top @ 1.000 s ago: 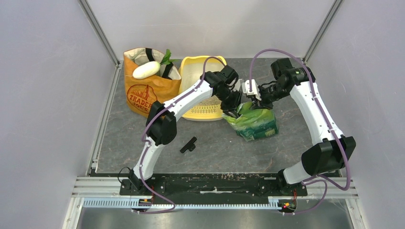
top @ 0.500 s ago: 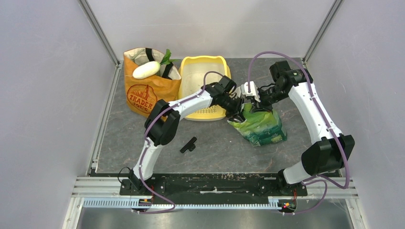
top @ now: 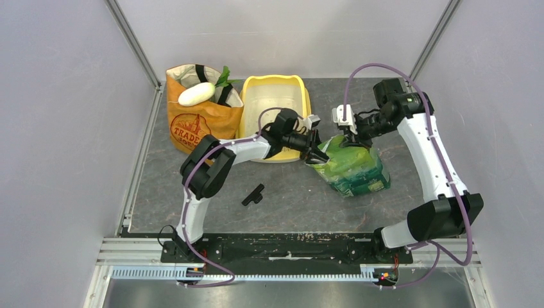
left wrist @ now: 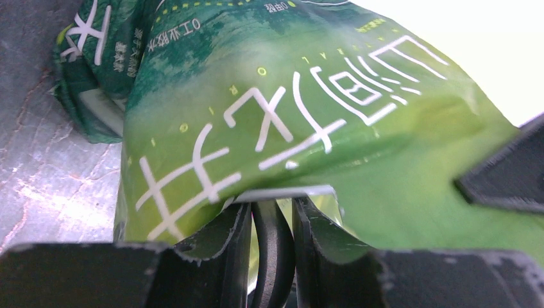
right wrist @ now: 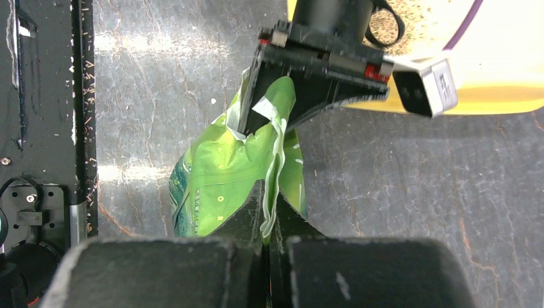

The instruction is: Fill the litter box with clean litter

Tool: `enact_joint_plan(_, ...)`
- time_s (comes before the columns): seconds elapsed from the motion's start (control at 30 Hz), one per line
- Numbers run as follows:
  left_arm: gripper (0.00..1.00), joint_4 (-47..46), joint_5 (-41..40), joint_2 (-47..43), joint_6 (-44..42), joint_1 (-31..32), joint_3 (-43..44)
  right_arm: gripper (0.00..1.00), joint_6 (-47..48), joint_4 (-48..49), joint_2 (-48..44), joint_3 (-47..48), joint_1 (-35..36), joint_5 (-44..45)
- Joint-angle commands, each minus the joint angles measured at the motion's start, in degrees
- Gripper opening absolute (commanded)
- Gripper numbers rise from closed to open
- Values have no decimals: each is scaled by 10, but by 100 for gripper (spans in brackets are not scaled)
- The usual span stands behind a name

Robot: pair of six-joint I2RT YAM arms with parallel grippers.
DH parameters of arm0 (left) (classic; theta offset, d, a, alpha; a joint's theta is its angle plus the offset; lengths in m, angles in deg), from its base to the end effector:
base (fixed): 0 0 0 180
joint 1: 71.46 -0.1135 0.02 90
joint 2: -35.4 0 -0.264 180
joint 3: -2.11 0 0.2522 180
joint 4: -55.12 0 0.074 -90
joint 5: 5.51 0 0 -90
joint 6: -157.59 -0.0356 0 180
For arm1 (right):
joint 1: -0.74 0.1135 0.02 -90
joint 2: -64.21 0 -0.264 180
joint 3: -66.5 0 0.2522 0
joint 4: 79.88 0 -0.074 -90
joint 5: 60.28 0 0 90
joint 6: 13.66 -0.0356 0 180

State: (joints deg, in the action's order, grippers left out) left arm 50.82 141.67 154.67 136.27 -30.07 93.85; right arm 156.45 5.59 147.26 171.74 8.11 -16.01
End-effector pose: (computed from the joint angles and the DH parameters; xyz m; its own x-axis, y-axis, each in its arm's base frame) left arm 0.3242 -0.3256 0.1904 -0.9811 0.1917 -0.0253 0.0653 0.2051 -0.9766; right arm 0.2462 0.0576 0.3766 0.1381 -0.6755 -0.7243 -0.9833 -0.0063 -0.1817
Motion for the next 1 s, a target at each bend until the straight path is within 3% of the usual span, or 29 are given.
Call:
enact_joint_plan(0.0, 2, -96, 29, -88, 59, -28, -50, 0, 13, -20, -31, 54, -22, -31)
enact_joint_plan(0.43, 2, 88, 31, -218, -65, -128, -112, 0, 9, -18, 2, 134, -33, -67)
enact_joint_plan(0.63, 2, 88, 44, -246, -54, -168, -115, 0, 10, -16, 22, 151, -24, -60)
enact_joint_plan(0.97, 2, 99, 51, -268, -50, -169, -100, 0, 21, -15, 26, 117, -16, -19)
